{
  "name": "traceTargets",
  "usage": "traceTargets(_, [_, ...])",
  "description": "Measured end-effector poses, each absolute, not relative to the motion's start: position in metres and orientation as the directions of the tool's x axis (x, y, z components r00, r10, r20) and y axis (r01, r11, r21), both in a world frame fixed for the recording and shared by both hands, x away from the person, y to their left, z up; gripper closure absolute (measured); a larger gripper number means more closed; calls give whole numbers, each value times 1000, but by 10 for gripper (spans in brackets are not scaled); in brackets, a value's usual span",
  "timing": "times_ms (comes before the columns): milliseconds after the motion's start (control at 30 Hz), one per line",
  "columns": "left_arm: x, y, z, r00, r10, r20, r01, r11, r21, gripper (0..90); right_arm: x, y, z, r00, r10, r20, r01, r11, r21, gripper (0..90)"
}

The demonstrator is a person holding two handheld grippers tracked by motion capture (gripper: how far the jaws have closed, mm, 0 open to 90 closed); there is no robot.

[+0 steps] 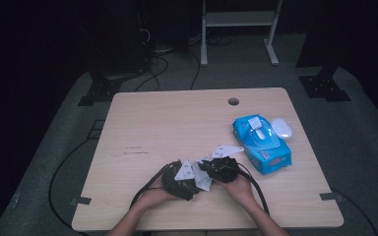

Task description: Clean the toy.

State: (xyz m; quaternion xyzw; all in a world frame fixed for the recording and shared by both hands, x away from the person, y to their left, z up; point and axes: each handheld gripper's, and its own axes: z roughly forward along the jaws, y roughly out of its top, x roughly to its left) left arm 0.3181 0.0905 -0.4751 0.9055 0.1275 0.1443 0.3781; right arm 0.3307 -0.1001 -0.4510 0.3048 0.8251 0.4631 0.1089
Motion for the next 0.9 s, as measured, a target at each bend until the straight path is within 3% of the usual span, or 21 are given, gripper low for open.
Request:
traceTargets(133, [318,90,-476,924,341,172,121,-689,715,242,333,-92,-451,-810,577,106,394,400,827,815])
traceTargets(233, [318,90,-476,925,339,172,119,-687,717,242,337,-100,-448,-778,627,40,382,420,823,815])
traceTargets(333, [318,89,-476,925,338,174,116,-688,716,242,339,-104,-448,-772,632,66,404,408,819,815])
traceTargets(400, [318,89,-476,926,336,173,116,-688,716,242,335,-99,-448,-804,587,98,392,398,829,814])
traceTargets(533, [318,89,-477,924,348,159,130,-677,724,242,332,-91,-450,-823,566,44,350,445,824,812])
traceTargets(833, [318,89,-475,924,343,167,121,-678,725,242,344,-138,-451,-718,696,27,432,414,801,814])
traceTargets(900, [319,88,-476,925,335,179,114,-694,711,242,343,-141,-453,-709,702,69,453,379,807,813])
